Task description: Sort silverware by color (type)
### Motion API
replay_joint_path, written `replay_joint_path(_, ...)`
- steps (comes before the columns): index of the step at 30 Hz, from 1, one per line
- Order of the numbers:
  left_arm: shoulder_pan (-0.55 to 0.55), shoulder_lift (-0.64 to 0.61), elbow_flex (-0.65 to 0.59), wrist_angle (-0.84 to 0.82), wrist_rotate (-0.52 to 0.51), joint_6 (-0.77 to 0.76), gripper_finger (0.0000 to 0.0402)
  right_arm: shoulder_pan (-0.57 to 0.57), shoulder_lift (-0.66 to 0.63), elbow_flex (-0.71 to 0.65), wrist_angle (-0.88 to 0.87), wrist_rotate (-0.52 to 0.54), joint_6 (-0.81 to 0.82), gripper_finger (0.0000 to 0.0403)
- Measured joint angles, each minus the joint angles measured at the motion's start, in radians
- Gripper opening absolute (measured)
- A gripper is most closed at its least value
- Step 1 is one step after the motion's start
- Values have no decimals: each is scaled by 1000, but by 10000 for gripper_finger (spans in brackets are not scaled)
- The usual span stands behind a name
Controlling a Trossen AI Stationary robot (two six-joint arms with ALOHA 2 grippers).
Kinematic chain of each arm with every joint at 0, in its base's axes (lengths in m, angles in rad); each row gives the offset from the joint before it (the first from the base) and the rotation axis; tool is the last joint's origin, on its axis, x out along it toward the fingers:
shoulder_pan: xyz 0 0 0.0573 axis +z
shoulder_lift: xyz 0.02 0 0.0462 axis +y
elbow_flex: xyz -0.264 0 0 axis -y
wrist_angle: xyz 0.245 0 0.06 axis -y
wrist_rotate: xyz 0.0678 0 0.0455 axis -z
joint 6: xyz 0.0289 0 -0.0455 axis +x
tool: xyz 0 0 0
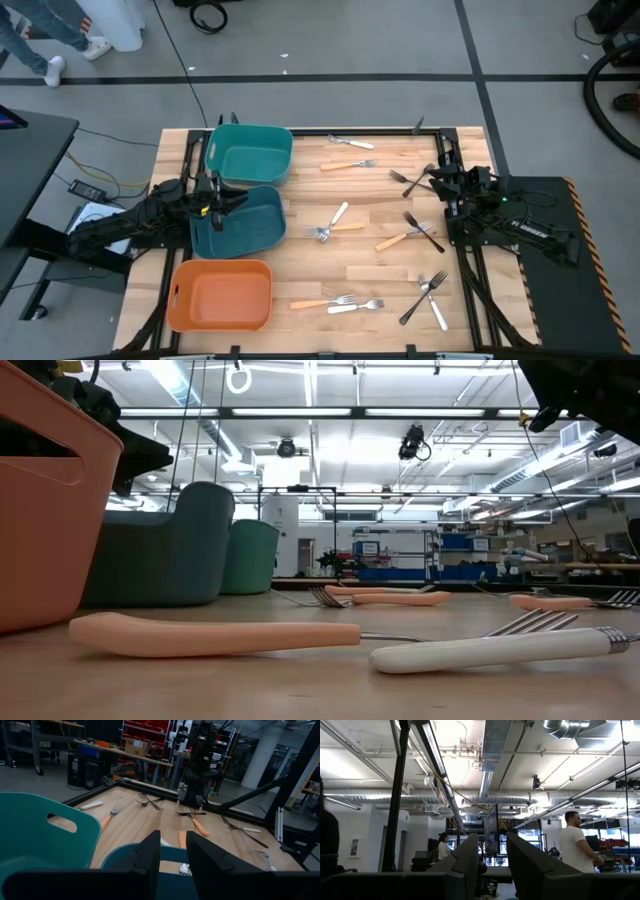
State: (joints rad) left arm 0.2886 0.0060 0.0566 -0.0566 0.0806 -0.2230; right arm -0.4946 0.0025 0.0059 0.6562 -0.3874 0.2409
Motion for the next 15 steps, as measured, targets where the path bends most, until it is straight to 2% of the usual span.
replay_joint_path(15,0,0,0,19,-1,34,102,0,0,0,0,0,0,109)
